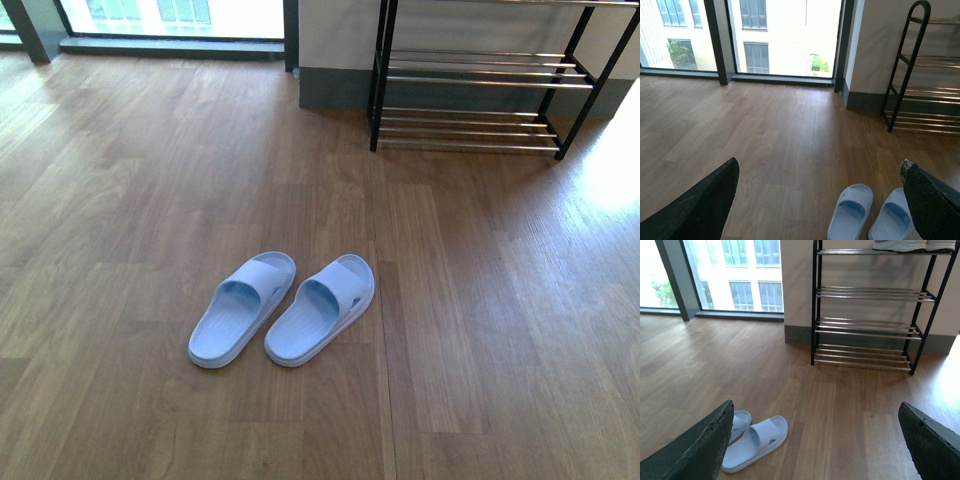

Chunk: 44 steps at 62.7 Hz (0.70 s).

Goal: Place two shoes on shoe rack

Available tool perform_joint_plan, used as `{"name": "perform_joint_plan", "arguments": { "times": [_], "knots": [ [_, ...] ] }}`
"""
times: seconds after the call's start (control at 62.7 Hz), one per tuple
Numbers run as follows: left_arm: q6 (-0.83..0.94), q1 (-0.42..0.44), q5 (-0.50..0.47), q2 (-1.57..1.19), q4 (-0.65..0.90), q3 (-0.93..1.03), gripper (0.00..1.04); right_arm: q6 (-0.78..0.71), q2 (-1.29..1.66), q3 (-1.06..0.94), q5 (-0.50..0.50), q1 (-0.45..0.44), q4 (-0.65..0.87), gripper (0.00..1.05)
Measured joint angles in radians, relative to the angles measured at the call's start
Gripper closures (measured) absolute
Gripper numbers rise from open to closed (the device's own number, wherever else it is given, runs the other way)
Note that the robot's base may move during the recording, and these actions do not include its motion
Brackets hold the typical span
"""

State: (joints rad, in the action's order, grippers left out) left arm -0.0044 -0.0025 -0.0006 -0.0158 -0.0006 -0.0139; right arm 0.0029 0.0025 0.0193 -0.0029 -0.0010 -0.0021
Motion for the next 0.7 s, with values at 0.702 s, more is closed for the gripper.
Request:
{"name": "perform_joint_plan", "arguments": {
  "times": [0.702],
  "knots": [
    [0.0, 0.0, 0.0, 0.0, 0.0, 0.0, 0.09, 0.0, 0.0, 0.0, 0.003, 0.0, 0.0, 0.09]
  ]
}}
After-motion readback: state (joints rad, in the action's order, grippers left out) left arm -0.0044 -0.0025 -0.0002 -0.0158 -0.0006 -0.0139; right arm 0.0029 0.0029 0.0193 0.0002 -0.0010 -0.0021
